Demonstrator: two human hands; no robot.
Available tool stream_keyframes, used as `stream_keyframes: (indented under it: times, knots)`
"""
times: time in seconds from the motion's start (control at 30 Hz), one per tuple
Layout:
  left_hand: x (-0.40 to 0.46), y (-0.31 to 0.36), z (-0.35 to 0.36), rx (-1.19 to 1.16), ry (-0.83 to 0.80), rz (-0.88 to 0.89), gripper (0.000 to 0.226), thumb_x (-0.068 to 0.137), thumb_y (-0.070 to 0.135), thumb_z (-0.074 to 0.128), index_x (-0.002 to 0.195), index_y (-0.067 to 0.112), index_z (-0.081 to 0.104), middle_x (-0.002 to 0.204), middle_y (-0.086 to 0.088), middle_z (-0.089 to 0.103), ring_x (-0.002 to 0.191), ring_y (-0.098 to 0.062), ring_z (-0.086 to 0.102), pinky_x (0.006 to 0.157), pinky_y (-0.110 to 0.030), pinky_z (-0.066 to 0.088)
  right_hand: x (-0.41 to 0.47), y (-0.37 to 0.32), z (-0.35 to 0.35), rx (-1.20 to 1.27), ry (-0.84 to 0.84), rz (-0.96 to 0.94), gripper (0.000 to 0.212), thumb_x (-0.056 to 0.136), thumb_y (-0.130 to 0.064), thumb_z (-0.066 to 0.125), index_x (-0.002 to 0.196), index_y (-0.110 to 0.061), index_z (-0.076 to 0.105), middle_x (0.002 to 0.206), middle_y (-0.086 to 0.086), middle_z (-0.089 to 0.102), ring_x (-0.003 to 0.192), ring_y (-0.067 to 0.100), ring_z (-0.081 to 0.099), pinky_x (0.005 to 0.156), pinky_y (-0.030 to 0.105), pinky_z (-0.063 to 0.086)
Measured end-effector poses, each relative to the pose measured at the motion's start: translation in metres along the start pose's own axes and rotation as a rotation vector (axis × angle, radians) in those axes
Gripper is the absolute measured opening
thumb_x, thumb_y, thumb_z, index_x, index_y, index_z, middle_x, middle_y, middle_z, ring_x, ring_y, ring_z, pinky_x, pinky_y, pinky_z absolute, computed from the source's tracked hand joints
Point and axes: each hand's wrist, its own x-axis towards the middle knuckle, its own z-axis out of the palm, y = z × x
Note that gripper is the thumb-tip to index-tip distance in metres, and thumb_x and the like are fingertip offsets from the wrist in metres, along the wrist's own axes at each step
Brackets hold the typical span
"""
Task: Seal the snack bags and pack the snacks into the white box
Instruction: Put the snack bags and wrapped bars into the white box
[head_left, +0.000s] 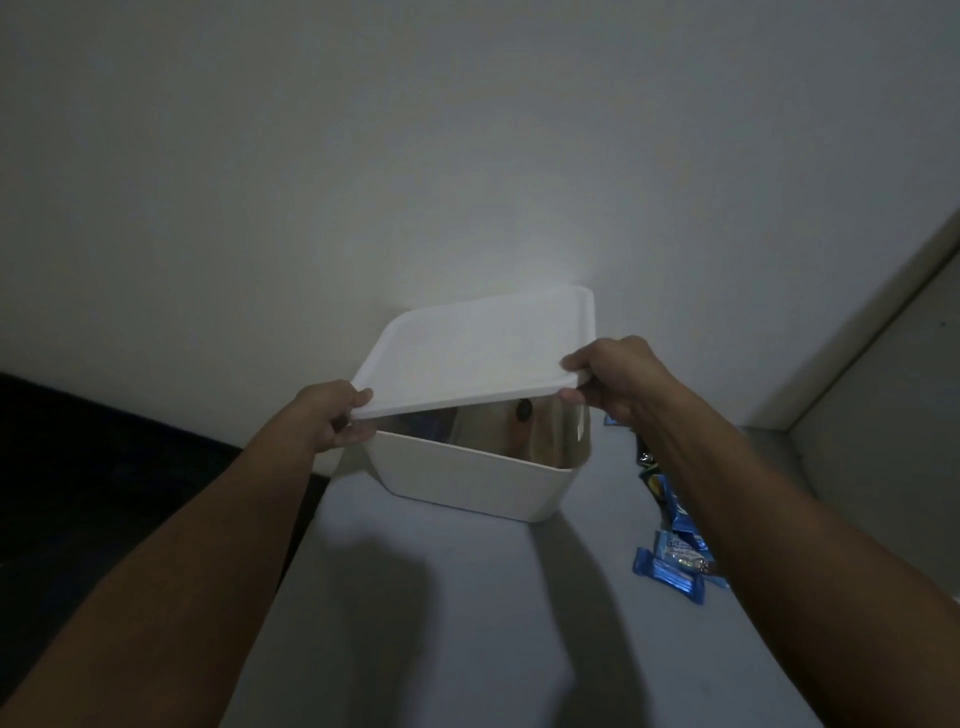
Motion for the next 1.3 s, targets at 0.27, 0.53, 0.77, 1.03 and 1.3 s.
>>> stream_keyframes:
  times: [0.27,0.53,0.77,1.03,1.3]
  knots:
    - [-0.009,0.020,-0.004,-0.123,0.151,0.216,0.051,0.082,0.022,0.073,0.124,0.000,0.054,0.117,-0.013,0.061,0.090,-0.026,0.059,0.060,-0.033,0.052,-0.019,-0.001,-0.009,0.010,-0.046,-0.075,0.024,0.084,0.005,0.065,0.106,0.010,0.057,0.104,0.019,0.065,0.077,0.030,0.069,0.048,0.025,0.056]
    - [-0.016,0.003,-0.034,0.002,0.126,0.294,0.046,0.086,0.024,0.070,0.125,0.003,0.059,0.123,-0.014,0.064,0.104,-0.030,0.063,0.094,-0.050,0.050,-0.025,0.027,-0.042,-0.062,-0.168,-0.048,0.029,0.081,-0.002,0.070,0.107,0.006,0.061,0.101,0.017,0.072,0.081,0.028,0.072,0.067,0.035,0.058]
    - [-0.053,-0.046,-0.065,0.060,-0.079,0.147,0.029,0.088,0.016,0.059,0.111,-0.001,0.062,0.117,-0.020,0.064,0.091,-0.033,0.063,0.073,-0.041,0.051,-0.038,0.056,-0.049,-0.315,-0.202,-0.042,0.018,0.084,-0.002,0.068,0.097,0.001,0.058,0.090,0.020,0.073,0.070,0.026,0.071,0.059,0.033,0.059]
    - [-0.038,-0.130,-0.097,0.176,0.066,-0.064,0.093,0.063,0.084,0.053,0.131,0.021,0.054,0.120,-0.013,0.064,0.104,-0.039,0.062,0.092,-0.059,0.047,-0.074,0.122,-0.034,-0.577,-0.544,0.175,0.018,0.090,-0.003,0.061,0.105,0.007,0.063,0.093,0.026,0.072,0.070,0.027,0.072,0.058,0.032,0.060]
    - [-0.045,-0.203,-0.066,0.325,0.232,-0.083,0.094,0.078,0.068,0.058,0.138,-0.003,0.043,0.141,-0.023,0.046,0.122,-0.042,0.050,0.103,-0.050,0.042,-0.066,0.214,-0.025,-0.728,-0.267,0.223,0.012,0.077,-0.001,0.065,0.084,0.009,0.064,0.070,0.023,0.070,0.055,0.028,0.071,0.058,0.035,0.061]
